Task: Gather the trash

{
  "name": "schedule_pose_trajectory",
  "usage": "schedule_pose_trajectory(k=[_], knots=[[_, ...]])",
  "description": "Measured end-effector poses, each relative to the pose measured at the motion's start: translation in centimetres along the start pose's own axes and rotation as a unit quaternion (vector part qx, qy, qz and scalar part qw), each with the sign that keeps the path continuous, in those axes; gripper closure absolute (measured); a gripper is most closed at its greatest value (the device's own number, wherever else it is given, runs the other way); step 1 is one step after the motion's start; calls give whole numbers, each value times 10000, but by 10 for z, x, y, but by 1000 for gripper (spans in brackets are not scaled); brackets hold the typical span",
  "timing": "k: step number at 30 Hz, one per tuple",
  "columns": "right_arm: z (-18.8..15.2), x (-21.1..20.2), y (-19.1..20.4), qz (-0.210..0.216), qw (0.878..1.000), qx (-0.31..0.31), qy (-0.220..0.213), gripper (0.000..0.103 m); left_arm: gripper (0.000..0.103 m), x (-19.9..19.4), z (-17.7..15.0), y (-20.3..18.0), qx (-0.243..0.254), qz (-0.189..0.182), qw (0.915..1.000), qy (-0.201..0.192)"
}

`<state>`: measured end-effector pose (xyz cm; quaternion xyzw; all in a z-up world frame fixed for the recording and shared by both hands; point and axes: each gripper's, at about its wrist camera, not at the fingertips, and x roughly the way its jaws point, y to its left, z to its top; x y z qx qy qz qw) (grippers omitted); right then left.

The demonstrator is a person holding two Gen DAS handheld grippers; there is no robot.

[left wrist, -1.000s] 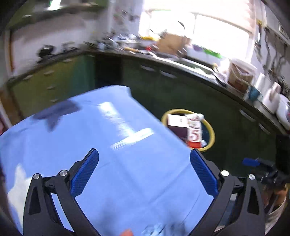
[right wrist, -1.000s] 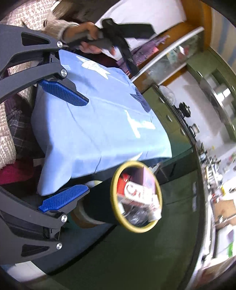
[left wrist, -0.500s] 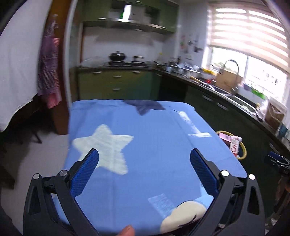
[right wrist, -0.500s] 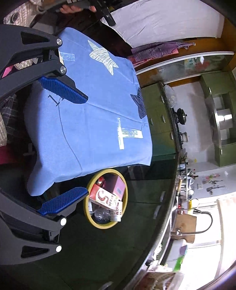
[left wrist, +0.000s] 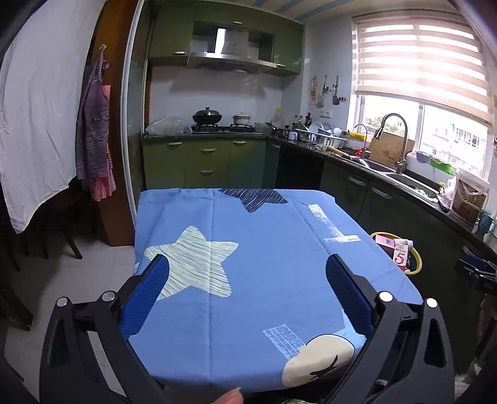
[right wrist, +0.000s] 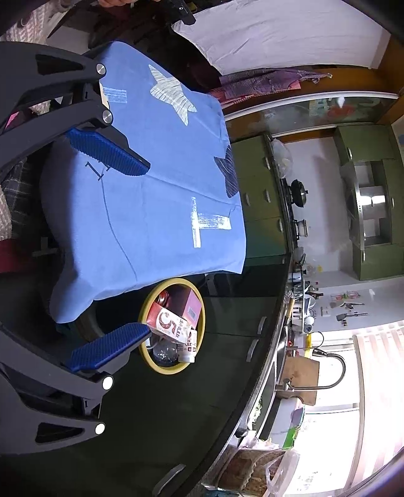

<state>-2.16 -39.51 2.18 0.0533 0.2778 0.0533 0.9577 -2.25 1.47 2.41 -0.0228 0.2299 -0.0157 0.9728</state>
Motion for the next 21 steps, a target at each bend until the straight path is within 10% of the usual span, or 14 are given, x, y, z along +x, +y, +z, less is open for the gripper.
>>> schedule_pose_trajectory(k=[21], knots=[[2,2,0,37,10000,-57,33,8,7,-1,-1,-6,7,-68,10000,24]])
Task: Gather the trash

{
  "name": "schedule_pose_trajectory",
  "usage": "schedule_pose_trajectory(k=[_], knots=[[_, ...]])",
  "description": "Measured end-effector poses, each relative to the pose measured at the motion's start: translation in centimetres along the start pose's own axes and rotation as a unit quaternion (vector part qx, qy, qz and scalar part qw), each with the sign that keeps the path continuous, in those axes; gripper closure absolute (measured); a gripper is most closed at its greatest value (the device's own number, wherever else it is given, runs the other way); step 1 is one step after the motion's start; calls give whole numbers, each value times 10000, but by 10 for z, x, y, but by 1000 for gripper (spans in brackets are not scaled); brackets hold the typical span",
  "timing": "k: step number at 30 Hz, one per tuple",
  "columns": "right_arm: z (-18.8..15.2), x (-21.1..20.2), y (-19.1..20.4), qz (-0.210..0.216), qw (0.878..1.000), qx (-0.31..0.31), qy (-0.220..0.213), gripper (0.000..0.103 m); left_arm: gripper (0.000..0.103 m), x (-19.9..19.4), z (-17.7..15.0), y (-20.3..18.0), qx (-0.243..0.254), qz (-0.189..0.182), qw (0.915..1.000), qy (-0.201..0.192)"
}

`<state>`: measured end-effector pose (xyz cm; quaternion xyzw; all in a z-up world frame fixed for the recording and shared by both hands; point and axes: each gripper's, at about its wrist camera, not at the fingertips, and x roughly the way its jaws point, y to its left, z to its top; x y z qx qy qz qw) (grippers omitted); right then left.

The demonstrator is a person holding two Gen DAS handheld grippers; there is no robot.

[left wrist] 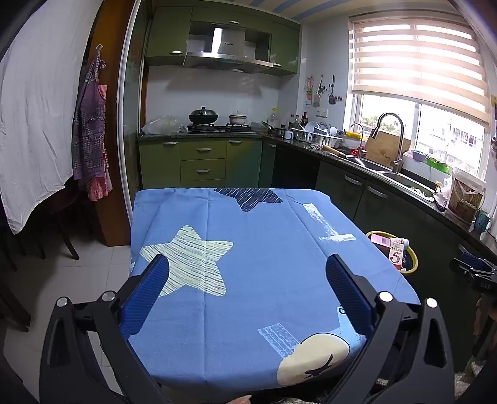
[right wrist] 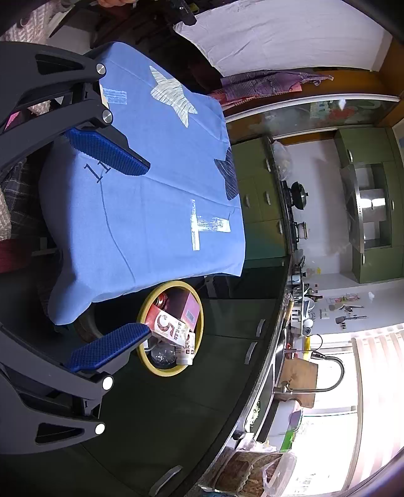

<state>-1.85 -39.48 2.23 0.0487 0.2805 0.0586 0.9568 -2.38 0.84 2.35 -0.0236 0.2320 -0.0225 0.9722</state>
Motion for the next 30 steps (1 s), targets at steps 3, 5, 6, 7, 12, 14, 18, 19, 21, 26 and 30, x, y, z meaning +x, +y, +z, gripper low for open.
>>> schedule_pose_trajectory(k=[3,5,6,7,12,14,18,19,21,26,30], knots=[[0,0,0,0,10000,1,1,8,7,0,0,-1,4,1,10000,14],[0,0,0,4,10000,0,-2,8,7,0,-1,-2,14,-9,10000,18],[0,0,0,6,10000,0,-3,8,7,0,-1,-2,20,-13,10000,21],[0,0,0,0,10000,-2,0,8,7,0,-1,-2,24,-15,10000,26],[0,0,0,1,10000,-3,10,8,7,1,-1,-2,28,-24,10000,56],[0,1,-1,7,10000,2,14,8,7,0,-2,-3,34,-29,10000,60],[0,2,-1,3,10000,3,10,8,7,0,-1,-5,75,-14,10000,58],[0,1,-1,3,10000,0,12,8,7,1,-1,-5,79,-22,9999,69],[-1,2,-2,4,10000,3,12,8,7,2,-1,-5,70,-48,9999,92],[-1,2,-3,10,10000,-3,5,8,7,2,-1,-6,106,-65,9999,105],[-1,2,-2,6,10000,2,5,8,7,2,-1,-7,123,-90,9998,119]])
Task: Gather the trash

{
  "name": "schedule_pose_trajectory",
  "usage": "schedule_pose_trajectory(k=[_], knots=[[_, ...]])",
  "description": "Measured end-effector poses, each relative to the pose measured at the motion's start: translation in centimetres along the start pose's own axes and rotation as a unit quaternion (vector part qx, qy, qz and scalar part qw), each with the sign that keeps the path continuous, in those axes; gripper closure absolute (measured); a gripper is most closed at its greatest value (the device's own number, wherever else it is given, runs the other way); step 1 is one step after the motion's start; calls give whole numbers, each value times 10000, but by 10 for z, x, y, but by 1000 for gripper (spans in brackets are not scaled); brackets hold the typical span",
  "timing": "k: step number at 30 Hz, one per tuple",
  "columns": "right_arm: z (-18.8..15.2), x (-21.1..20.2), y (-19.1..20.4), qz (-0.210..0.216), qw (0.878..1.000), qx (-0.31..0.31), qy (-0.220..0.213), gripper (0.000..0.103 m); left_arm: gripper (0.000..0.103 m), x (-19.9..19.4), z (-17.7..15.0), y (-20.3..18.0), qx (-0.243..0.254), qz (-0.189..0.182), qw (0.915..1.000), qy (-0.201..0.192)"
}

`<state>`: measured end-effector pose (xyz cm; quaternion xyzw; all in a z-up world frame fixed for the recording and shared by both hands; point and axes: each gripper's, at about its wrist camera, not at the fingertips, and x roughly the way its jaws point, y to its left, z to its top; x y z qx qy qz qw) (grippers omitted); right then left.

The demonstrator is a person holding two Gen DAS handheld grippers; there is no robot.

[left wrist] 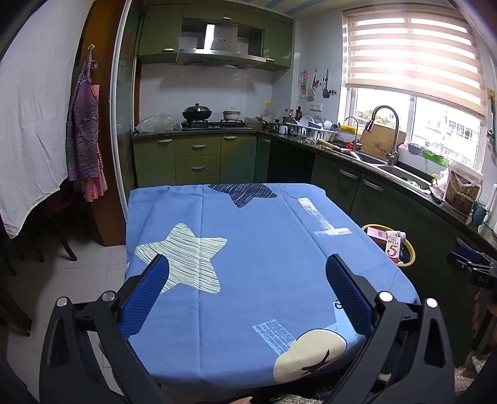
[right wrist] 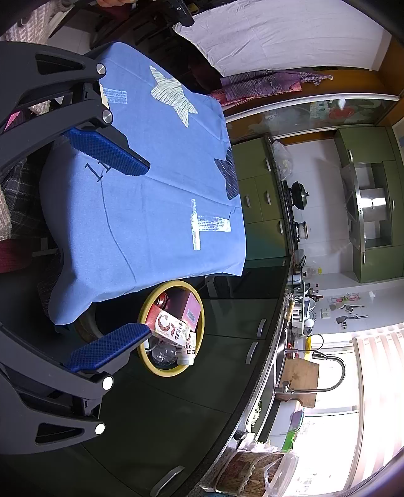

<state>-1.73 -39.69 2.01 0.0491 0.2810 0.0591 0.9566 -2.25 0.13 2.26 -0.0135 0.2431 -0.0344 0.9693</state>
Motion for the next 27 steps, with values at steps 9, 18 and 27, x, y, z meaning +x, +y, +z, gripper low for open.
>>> schedule_pose_trajectory(k=[9,18,27], knots=[[0,1,1,19,10000,-1,14,8,7,0,-1,-1,51,-1,10000,4],[0,2,2,25,10000,-8,18,8,7,1,0,1,20,8,10000,-5],[0,3,3,26,10000,-15,31,8,7,2,-1,4,-17,-27,10000,24]])
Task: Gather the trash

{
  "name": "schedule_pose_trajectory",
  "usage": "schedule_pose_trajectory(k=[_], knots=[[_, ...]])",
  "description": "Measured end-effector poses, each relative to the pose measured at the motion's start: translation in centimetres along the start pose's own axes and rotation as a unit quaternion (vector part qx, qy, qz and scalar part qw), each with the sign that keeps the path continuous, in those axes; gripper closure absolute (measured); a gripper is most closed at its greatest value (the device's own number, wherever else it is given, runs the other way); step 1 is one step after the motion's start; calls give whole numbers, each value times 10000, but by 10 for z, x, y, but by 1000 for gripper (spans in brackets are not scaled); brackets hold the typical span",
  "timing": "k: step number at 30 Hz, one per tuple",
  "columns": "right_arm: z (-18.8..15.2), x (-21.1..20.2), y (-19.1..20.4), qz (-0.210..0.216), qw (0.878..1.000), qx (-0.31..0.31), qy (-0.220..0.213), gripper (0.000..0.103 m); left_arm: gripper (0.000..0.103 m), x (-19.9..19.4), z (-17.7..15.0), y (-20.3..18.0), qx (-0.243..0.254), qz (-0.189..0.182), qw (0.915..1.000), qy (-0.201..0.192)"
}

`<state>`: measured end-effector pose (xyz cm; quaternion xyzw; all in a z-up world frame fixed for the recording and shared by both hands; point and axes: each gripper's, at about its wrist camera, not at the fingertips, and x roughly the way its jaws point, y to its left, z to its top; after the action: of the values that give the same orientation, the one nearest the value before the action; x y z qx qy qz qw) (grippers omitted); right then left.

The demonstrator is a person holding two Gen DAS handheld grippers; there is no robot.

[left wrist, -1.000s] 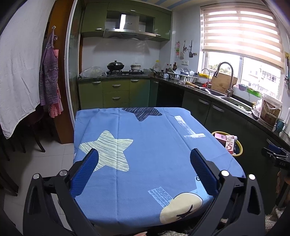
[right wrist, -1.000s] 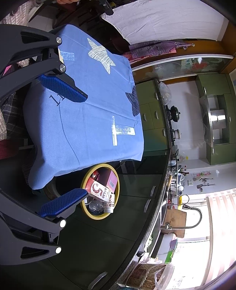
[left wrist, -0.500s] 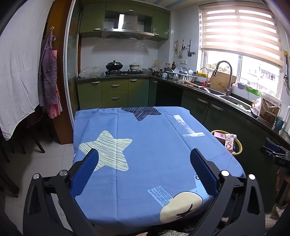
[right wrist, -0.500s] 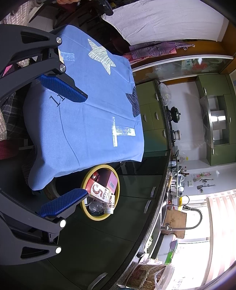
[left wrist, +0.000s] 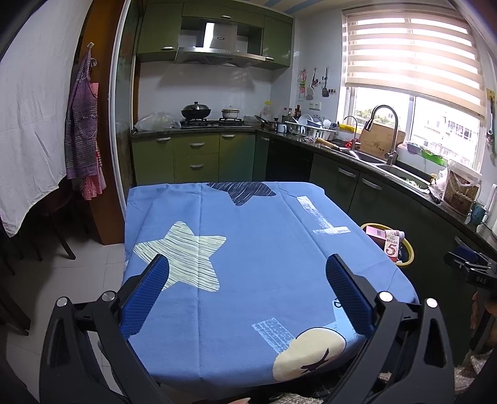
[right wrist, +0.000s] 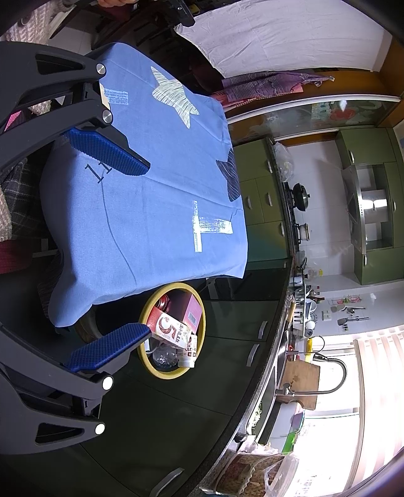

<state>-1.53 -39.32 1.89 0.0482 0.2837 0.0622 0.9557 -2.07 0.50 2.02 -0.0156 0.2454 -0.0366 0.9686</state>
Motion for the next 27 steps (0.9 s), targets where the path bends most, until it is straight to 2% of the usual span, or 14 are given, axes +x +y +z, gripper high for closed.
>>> schedule_pose_trajectory(k=[7,17,22,27], knots=[[0,1,1,2,10000,-9,10,8,7,1,0,1,-13,27,10000,16],[-1,2,2,17,10000,-16,16,8,7,6,-2,5,-135,-123,9998,42],[-2,3,2,17,10000,-12,23,8,7,4,-1,3,-82,-21,9999,-108],[-2,3,2,19,10000,-7,22,8,7,10,0,5,-93,44,9999,8]])
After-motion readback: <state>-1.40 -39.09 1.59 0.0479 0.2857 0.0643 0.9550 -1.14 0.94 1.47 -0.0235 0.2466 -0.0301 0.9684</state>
